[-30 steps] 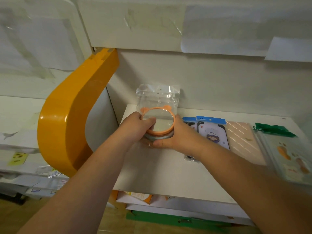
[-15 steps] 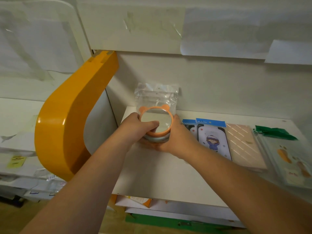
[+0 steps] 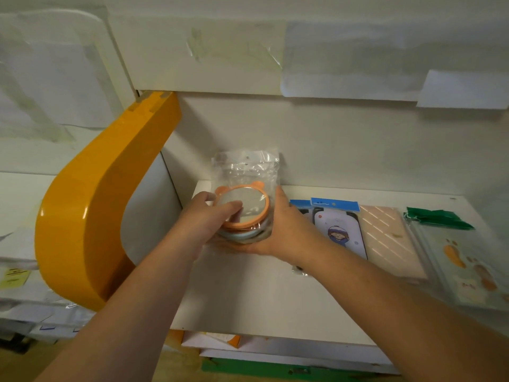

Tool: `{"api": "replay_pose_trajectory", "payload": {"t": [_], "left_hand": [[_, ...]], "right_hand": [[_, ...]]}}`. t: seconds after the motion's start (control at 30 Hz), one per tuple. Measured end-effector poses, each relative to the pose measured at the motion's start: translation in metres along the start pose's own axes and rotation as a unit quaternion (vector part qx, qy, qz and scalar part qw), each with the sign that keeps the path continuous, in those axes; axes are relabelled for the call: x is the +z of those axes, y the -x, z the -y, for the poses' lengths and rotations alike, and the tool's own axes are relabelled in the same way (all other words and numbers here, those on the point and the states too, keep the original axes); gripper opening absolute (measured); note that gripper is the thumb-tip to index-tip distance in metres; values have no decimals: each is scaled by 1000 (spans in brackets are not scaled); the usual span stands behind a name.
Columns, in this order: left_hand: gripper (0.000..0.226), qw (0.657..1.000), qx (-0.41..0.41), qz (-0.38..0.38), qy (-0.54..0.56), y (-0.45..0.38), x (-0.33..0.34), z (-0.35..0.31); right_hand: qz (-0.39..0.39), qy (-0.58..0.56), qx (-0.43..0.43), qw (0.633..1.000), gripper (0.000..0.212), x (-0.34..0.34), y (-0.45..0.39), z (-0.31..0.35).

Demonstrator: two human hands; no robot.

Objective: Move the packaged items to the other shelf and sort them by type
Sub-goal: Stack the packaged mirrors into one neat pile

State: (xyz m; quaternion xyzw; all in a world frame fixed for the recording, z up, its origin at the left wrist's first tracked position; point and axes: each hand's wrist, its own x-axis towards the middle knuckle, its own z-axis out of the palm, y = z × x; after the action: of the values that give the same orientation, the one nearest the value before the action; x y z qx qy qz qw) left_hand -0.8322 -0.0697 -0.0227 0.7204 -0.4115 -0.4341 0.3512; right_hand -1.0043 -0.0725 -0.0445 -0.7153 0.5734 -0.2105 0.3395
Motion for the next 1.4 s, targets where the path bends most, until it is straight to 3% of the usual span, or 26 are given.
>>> {"api": "replay_pose_trajectory", "payload": {"t": [0.1,0.3,0.37,0.47,0.5,0.63,0.8,0.9,1.0,1.07,1.23,1.33,1.4], "left_hand": [[58,1000,7,-2,-7,3,5,-2],[73,996,38,-22,-75,2,12,-1],[74,995,47,-26,-88,4,14,-2],[77,995,48,-22,-84,5,17,-2],[80,996,46,-19,-80,6,17,-2],[80,996,36,-21,-81,5,13,-3],[84,997,20,-19,-72,6,11,-1],[86,996,22,-18,-80,8,12,-2],[87,996,32,-15,-85,12,13,-5],[80,995,43,-12,-94,16,15,-8],[33,986,87,-25,-143,25,24,-10],[26,988,81,-19,-129,22,20,-11],[42,990,64,-2,-129,21,15,-12]], "right_hand": [[6,9,4,1000,145,1,1,0],[47,-72,27,996,134,-18,6,1],[55,-109,58,991,121,-28,8,2],[58,-149,85,984,73,-40,12,9],[60,-151,91,983,67,-41,13,11],[53,-155,141,976,89,-36,6,13],[41,-150,153,976,44,-42,8,16],[42,-153,148,976,41,-45,11,21],[43,-152,148,976,22,-46,13,26],[35,-153,148,976,19,-46,14,27],[28,-152,155,976,9,-39,12,24],[43,-166,151,974,8,-42,14,22],[58,-181,133,973,13,-45,15,21]]}}
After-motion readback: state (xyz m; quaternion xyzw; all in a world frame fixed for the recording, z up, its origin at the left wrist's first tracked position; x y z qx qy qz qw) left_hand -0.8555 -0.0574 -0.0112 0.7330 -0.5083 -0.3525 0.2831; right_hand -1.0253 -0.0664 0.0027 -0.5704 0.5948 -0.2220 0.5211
